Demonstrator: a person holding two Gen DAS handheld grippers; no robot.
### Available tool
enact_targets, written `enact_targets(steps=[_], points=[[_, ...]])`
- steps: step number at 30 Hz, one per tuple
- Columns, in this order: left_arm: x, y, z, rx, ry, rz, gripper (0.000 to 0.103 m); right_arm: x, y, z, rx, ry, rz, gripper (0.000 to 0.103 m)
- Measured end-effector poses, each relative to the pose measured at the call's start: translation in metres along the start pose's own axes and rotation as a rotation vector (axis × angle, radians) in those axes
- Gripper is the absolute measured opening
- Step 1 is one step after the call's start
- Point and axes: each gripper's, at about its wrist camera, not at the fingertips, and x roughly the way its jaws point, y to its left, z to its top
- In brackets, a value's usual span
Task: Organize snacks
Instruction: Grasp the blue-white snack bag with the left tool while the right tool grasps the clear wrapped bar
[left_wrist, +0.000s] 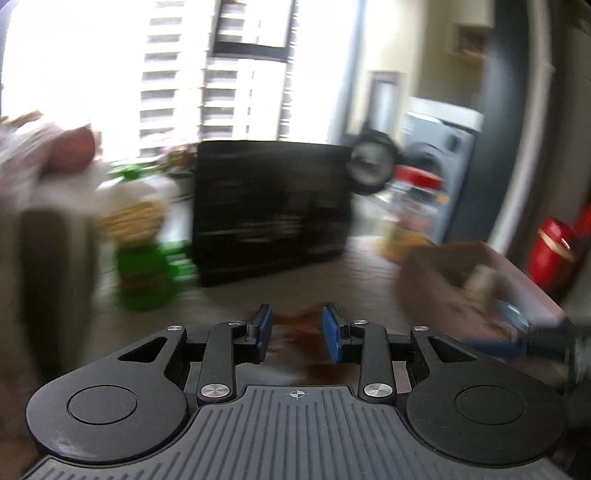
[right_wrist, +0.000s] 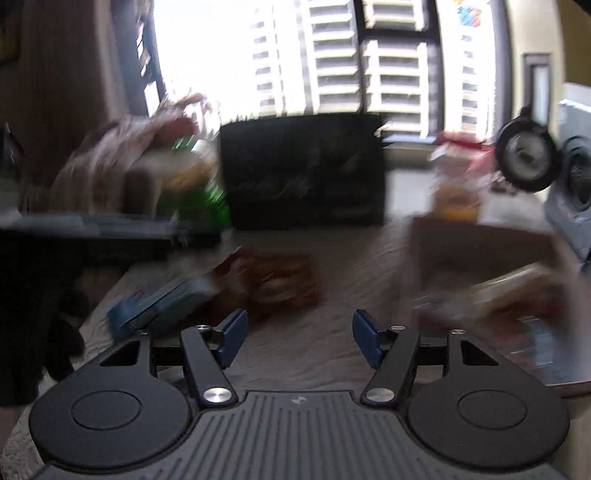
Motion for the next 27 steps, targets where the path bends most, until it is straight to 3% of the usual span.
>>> enact_targets(steps=[4,6,8,11,20,24,27], points=[[0.012,0.059,0.001,-0.167,-0.006,0.043,0.034,0.040,0.034,-0.019,-0.038,0.094,-0.020,0.063],[0.022,0.077,-0.003,-0.234,0.013,0.025,0.034,0.040,0.036,-0.026,0.003,0.033,-0.021,0.069],[0.030,0.086,-0.009,-0.267,0.037,0.009,0.034,0.039,0.030,-0.030,0.038,0.034,-0.004,0.072],[0.039,0.090,-0.015,-0.263,0.059,0.001,0.034,0.035,0.023,-0.030,0.048,0.045,0.044,0.072],[0.044,0.068,-0.038,-0.178,0.143,-0.140,0.037,0.031,0.020,-0.033,0.027,0.080,0.120,0.071],[0.021,0.061,-0.052,-0.163,0.179,-0.204,0.037,0.018,0.028,-0.038,-0.019,0.088,0.131,0.070],[-0.005,0.060,-0.065,-0.127,0.188,-0.167,0.040,0.010,0.039,-0.040,-0.059,0.088,0.137,0.070]])
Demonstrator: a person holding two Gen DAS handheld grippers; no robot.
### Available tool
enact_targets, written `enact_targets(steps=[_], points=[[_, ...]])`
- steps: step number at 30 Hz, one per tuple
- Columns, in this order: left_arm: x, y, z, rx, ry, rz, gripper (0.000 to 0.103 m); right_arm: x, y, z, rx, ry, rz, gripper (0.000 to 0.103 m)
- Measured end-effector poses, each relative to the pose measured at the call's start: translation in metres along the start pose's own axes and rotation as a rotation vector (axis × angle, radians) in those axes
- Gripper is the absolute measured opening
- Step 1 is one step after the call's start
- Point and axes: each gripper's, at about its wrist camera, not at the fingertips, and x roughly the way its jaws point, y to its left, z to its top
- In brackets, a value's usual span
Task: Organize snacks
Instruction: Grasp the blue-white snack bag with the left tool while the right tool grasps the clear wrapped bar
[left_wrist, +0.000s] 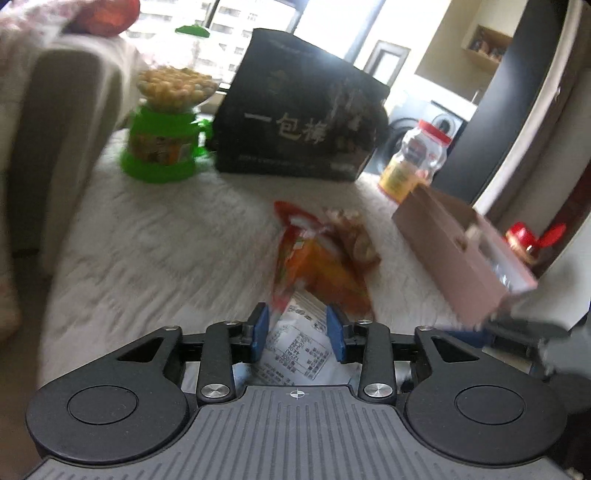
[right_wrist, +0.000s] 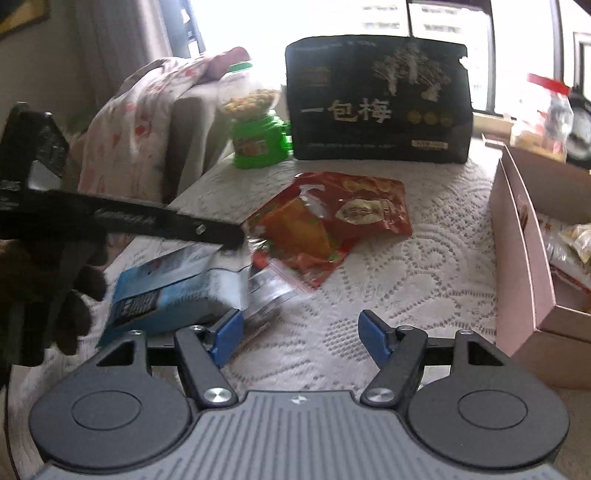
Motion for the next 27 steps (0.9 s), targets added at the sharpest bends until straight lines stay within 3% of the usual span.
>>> enact_targets(steps=[8,11,14,16,19,27], points=[[-0.061,0.007,-0.042,-0.040,-0.009,0.202,0.040,0.031,0.041,0.008,-0.040,0.015,-0.042,0.071],[-0.072,0.008,-0.049,-0.034,-0.013,0.263,0.040,0.043,0.049,0.012,-0.063,0.014,-0.114,0.071],[-0.080,0.010,-0.054,-0.042,-0.007,0.258,0.040,0.044,0.048,0.015,-0.066,0.029,-0.124,0.068],[-0.083,0.010,-0.055,-0.052,-0.007,0.255,0.040,0.039,0.044,0.016,-0.066,0.044,-0.128,0.050],[-0.087,0.009,-0.057,-0.067,-0.009,0.241,0.040,0.027,0.037,0.012,-0.082,0.065,-0.139,0.040],[-0.126,0.005,-0.077,-0.167,-0.035,0.218,0.040,-0.022,-0.001,-0.016,-0.057,0.066,-0.200,0.038]])
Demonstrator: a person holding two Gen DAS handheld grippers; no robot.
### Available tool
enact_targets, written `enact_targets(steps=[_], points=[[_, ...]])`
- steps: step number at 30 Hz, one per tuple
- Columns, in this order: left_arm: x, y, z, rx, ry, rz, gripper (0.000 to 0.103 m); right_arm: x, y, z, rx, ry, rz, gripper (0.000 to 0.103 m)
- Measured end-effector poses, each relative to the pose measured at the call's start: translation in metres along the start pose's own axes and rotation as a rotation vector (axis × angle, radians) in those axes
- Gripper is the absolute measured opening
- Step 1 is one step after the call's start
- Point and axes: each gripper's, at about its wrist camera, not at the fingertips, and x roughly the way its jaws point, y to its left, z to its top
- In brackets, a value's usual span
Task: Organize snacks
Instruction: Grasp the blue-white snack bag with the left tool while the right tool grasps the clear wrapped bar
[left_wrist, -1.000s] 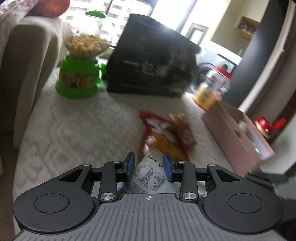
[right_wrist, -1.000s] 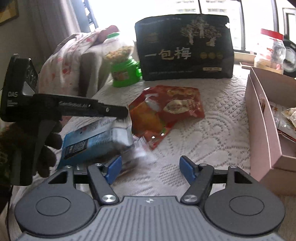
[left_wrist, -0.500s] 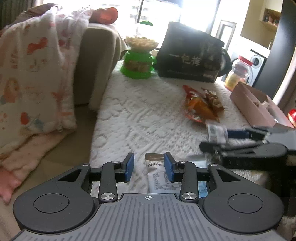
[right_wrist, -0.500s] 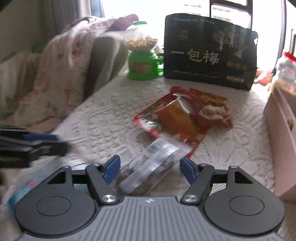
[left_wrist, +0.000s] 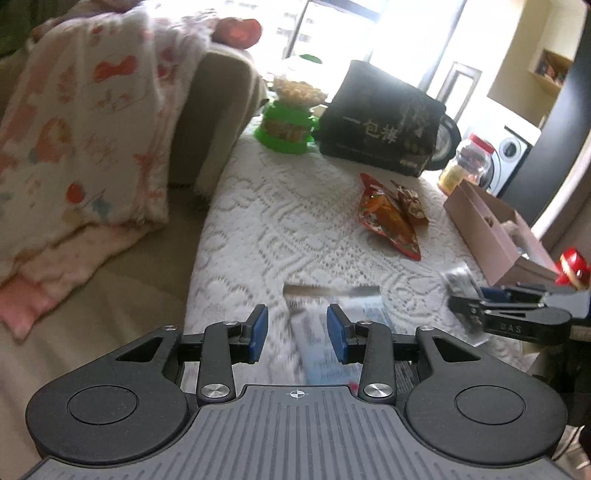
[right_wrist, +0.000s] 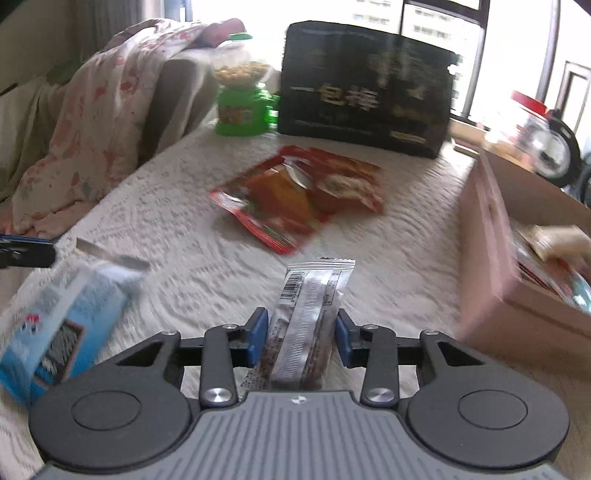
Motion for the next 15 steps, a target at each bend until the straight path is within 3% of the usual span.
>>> enact_targets(steps=[6,9,12,15], points=[[0.007,-0.008,-0.014,-0.056,0.079,-0.035,0.040,-0.030,-0.030,-0.031,0.051,-0.030,-0.029,0.038],[0.023,-0.027,-0.010,-0.027,0.083,-0.070,0.040,-0.040,-0.039,-0.046,0.072,-0.047,-0.023,0.039],[0.039,-0.059,-0.006,0.062,0.100,-0.118,0.040,-0.047,-0.044,-0.059,0.086,-0.075,-0.026,0.043],[0.040,-0.096,-0.009,0.222,0.071,-0.091,0.040,-0.053,-0.048,-0.069,0.096,-0.107,-0.056,0.048]])
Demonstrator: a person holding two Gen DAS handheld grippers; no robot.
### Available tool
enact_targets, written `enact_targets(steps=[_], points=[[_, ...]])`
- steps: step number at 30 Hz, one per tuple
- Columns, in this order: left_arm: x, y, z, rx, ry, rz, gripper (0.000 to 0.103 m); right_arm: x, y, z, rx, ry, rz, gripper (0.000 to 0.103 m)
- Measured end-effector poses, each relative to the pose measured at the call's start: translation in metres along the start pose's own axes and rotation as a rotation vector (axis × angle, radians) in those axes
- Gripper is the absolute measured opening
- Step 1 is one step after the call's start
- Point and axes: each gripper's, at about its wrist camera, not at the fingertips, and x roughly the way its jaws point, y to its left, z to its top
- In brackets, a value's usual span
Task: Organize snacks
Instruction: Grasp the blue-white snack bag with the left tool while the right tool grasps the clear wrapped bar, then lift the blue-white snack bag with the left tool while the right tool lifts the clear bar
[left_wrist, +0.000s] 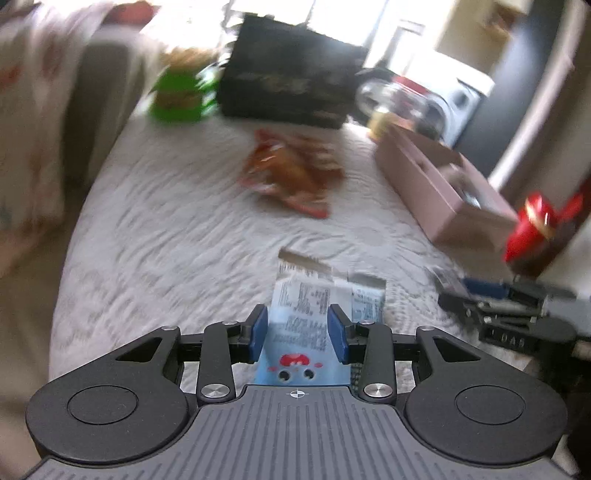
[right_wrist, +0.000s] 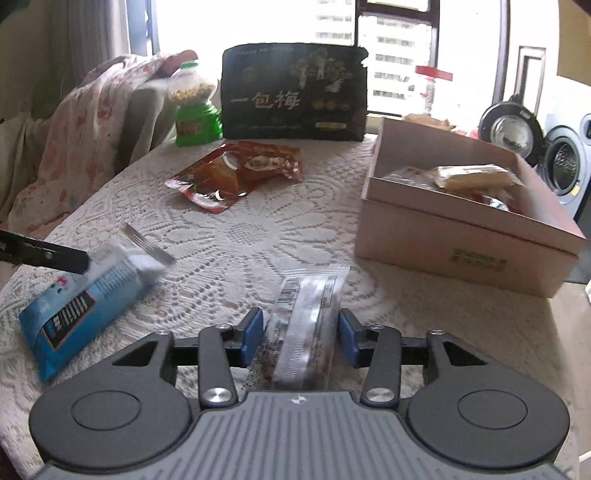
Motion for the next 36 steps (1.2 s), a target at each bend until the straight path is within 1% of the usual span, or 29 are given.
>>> enact_targets(steps=[2,4,6,8,9,10,11,12,13,14,16,18,19,20,22,23,24,25,26,29,31,32,36], points=[[-0.007,-0.022,-0.001,0.108,-0.033,0.043,0.040,-0.003,-0.003,-0.006,0.008,-0.019,-0.016,0.050],[-0.015,-0.038,-0.003,0.175,-0.027,0.031,0.040,-0.005,-0.009,-0.009,0.032,-0.032,-0.007,0.053],[-0.016,-0.056,-0.010,0.258,0.011,0.032,0.040,-0.006,-0.014,-0.010,0.060,-0.041,0.004,0.053],[-0.008,-0.074,-0.021,0.357,0.069,0.063,0.040,-0.005,-0.017,-0.010,0.081,-0.046,0.010,0.053],[-0.003,-0.079,-0.025,0.387,0.093,0.071,0.040,-0.006,-0.018,-0.010,0.086,-0.049,0.013,0.053],[0.002,-0.086,-0.031,0.423,0.110,0.086,0.047,-0.006,-0.018,-0.011,0.089,-0.052,0.014,0.053],[0.003,-0.089,-0.034,0.450,0.106,0.094,0.056,-0.007,-0.019,-0.011,0.093,-0.054,0.017,0.053],[0.005,-0.093,-0.036,0.466,0.113,0.094,0.061,-0.007,-0.019,-0.012,0.098,-0.057,0.021,0.053],[0.006,-0.096,-0.037,0.465,0.123,0.083,0.074,-0.007,-0.020,-0.013,0.103,-0.058,0.024,0.054],[0.008,-0.098,-0.036,0.445,0.134,0.053,0.083,-0.008,-0.021,-0.013,0.108,-0.060,0.029,0.054],[0.011,-0.097,-0.036,0.413,0.143,0.014,0.094,-0.008,-0.020,-0.013,0.110,-0.060,0.035,0.056],[0.010,-0.094,-0.035,0.399,0.124,0.012,0.094,-0.008,-0.019,-0.013,0.107,-0.060,0.035,0.056],[0.008,-0.096,-0.035,0.392,0.112,0.018,0.090,-0.008,-0.019,-0.014,0.106,-0.061,0.034,0.057],[0.005,-0.093,-0.034,0.385,0.093,0.043,0.086,-0.008,-0.019,-0.014,0.106,-0.061,0.035,0.057],[0.005,-0.087,-0.030,0.381,0.066,0.116,0.083,-0.008,-0.020,-0.014,0.109,-0.061,0.040,0.058],[0.007,-0.081,-0.030,0.370,0.069,0.157,0.083,-0.008,-0.020,-0.014,0.109,-0.061,0.043,0.059],[0.009,-0.075,-0.029,0.356,0.079,0.173,0.083,-0.008,-0.019,-0.013,0.106,-0.060,0.043,0.059],[0.012,-0.070,-0.029,0.338,0.087,0.173,0.087,-0.008,-0.019,-0.013,0.103,-0.058,0.042,0.060],[0.013,-0.063,-0.028,0.311,0.085,0.159,0.090,-0.008,-0.018,-0.013,0.098,-0.057,0.041,0.060],[0.016,-0.050,-0.021,0.240,0.076,0.140,0.090,-0.006,-0.015,-0.012,0.076,-0.047,0.043,0.065],[0.018,-0.043,-0.016,0.200,0.078,0.114,0.089,-0.005,-0.014,-0.011,0.059,-0.038,0.053,0.072],[0.020,-0.040,-0.016,0.178,0.081,0.089,0.089,-0.004,-0.013,-0.011,0.049,-0.032,0.057,0.074],[0.021,-0.038,-0.015,0.156,0.059,0.016,0.088,-0.002,-0.009,-0.008,0.019,-0.016,0.065,0.081]])
